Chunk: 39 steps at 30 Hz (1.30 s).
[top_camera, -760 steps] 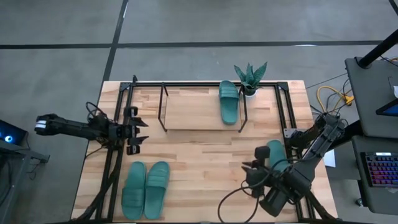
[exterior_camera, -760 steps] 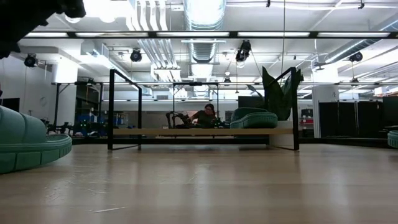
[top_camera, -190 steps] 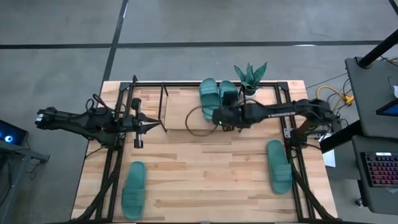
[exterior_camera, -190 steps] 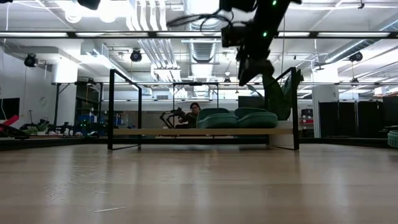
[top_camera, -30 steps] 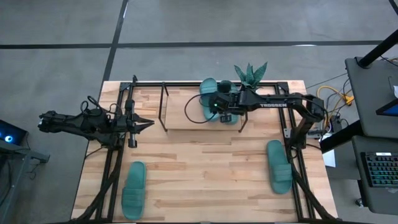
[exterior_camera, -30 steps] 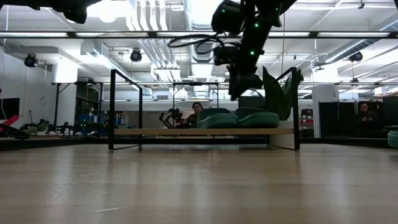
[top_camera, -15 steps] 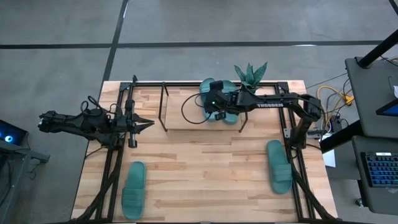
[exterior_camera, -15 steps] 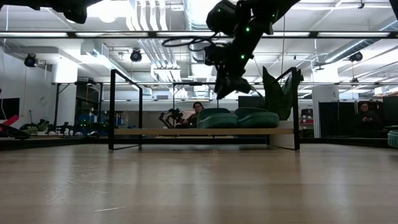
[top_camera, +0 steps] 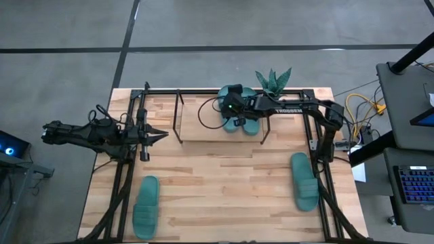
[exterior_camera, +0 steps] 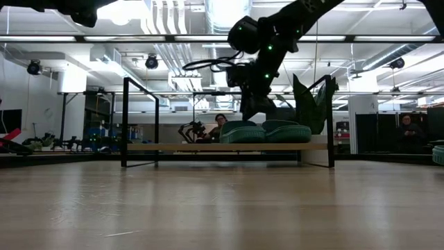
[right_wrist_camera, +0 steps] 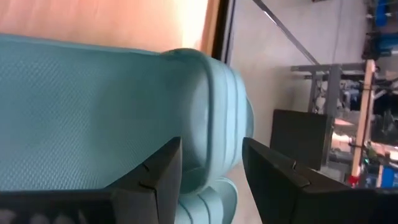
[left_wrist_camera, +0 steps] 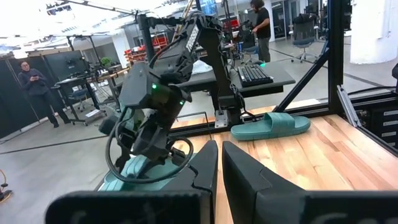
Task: Pick and place slides into the shelf
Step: Adjust the green slippers on the shelf
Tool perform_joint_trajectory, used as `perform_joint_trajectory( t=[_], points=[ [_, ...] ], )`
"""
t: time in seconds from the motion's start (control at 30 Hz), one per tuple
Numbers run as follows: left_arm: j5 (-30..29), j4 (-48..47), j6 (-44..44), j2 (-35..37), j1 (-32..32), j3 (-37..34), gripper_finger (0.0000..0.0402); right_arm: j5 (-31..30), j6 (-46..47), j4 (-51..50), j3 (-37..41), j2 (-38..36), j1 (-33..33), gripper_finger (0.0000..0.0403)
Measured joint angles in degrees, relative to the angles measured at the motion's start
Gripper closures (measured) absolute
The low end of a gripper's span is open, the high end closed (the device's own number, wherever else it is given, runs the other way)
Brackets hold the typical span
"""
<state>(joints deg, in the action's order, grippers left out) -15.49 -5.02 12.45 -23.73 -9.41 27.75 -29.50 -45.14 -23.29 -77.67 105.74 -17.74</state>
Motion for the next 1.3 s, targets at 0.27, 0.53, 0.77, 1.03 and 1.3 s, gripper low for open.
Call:
perform_joint_trajectory(
  t=[0.27,0.53,0.77,1.03,1.3],
  points=[
    [0.0,-0.2,0.0,0.0,0.0,0.0,0.0393,1.2,-1.7,1.6,-0.4,1.3,-0.8,0.0243],
    [0.0,-0.3,0.0,-0.1,0.0,0.0,0.0393,1.2,-2.5,2.6,-0.5,1.3,-1.6,0.0243],
    [0.0,-0.4,0.0,-0.1,0.0,0.0,0.0393,1.2,-3.0,2.2,-0.3,1.3,-1.9,0.0243],
    [0.0,-0.3,0.0,-0.1,0.0,0.0,0.0393,1.4,-1.7,2.9,-0.2,1.3,-2.1,0.0243],
    [0.0,-0.2,0.0,-0.1,0.0,0.0,0.0393,-1.0,-2.8,2.9,-0.8,4.7,-2.2,0.0243]
  ],
)
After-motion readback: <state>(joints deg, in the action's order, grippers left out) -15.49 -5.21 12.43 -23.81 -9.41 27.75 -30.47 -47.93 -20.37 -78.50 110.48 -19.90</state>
